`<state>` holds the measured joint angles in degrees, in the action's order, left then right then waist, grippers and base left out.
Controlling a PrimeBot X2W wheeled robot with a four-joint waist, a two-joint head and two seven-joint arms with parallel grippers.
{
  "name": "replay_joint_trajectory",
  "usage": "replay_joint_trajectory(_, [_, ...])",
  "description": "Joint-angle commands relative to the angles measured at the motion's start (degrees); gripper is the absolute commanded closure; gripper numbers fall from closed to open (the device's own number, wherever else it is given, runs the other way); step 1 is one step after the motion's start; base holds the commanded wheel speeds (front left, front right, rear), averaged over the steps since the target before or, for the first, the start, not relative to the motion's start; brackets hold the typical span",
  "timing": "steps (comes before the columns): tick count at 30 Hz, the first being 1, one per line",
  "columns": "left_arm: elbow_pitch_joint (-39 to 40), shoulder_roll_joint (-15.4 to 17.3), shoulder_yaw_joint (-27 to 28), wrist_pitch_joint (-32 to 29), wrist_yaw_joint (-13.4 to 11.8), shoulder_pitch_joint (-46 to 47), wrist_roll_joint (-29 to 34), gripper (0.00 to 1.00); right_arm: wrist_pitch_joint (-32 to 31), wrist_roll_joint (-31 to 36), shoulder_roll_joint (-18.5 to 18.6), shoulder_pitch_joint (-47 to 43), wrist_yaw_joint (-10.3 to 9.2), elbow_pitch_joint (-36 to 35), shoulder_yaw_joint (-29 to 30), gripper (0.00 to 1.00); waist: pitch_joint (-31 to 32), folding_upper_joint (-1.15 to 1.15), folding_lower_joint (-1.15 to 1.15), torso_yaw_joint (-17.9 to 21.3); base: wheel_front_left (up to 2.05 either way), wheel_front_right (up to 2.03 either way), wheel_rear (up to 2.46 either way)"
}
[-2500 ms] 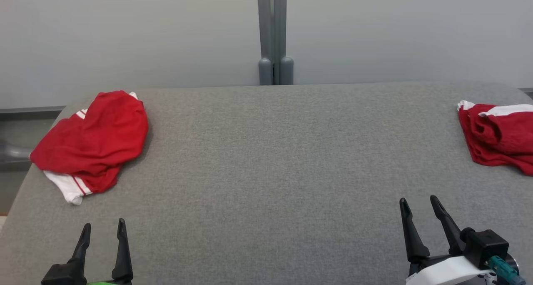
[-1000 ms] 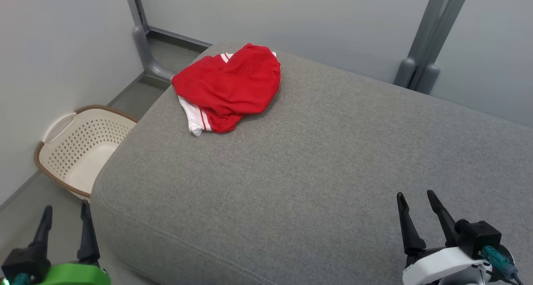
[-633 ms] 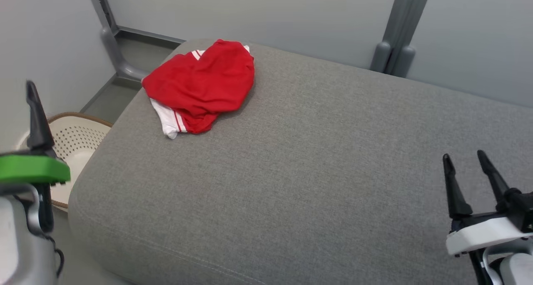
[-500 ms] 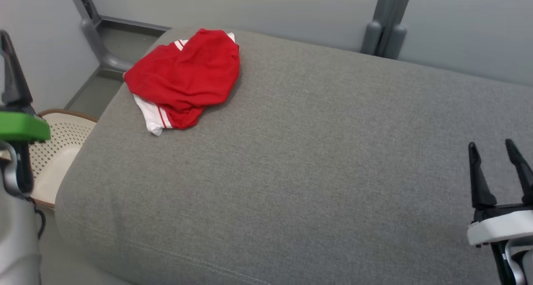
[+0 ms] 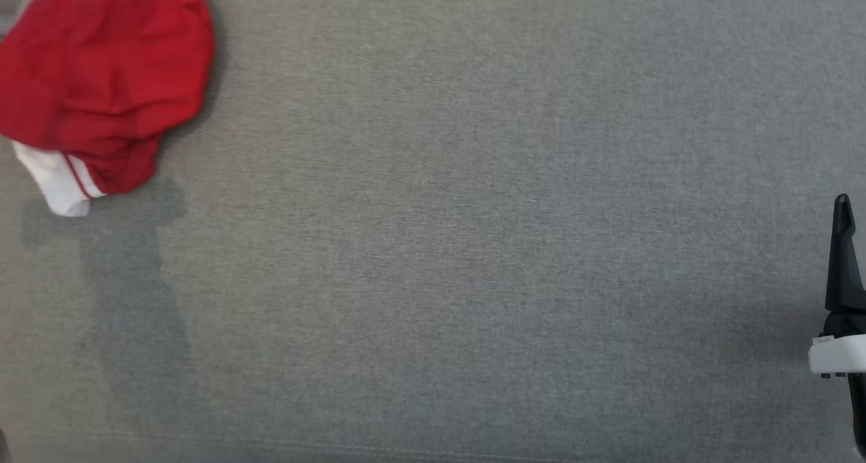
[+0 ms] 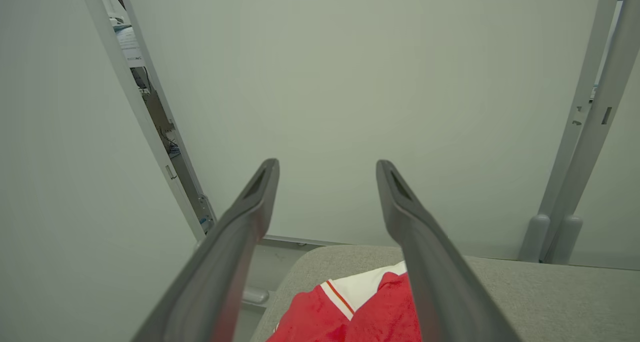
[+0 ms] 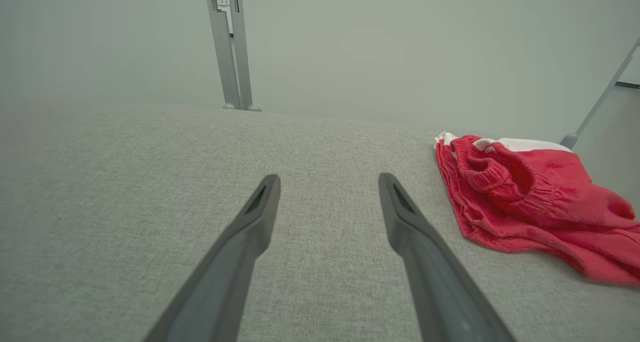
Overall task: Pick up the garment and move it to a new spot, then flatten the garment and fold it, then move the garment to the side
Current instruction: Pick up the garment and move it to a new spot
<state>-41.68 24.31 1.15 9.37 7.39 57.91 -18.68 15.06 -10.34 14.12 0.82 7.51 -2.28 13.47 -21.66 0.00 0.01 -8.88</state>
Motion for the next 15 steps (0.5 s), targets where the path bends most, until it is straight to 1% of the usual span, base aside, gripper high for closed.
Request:
replay_joint_trajectory(1, [-1.3,1.05,-0.99,-0.25,0.15,1.56,-1.13,0.0,0.16,0.37,-0.05,1.03,-0.03,-0.53,-0.09,0.0,-10.3,0.0,-0.01,10.18,0.0,0.0,0.0])
replay_joint_trajectory(5, [-6.13,2.4,-4.12,-3.22,0.16,2.92,-5.0,0.0,0.16,0.61,0.22,1.31,-0.02,-0.72,-0.06,0.0,-10.58,0.0,-0.01,10.35,0.0,0.0,0.0])
replay_joint_trajectory(10, [-12.12,3.9,-7.23,-10.82,0.15,2.94,-10.62,0.0,0.16,0.62,0.65,1.39,-0.03,-0.85,0.0,0.0,-10.77,0.0,-0.01,10.4,0.0,0.0,0.0])
replay_joint_trajectory(15, [-16.04,4.82,-9.76,-18.69,0.16,1.62,-15.75,0.0,0.16,0.71,0.85,1.67,-0.03,-0.96,-0.14,0.0,-10.98,0.0,-0.01,10.5,0.0,0.0,0.0])
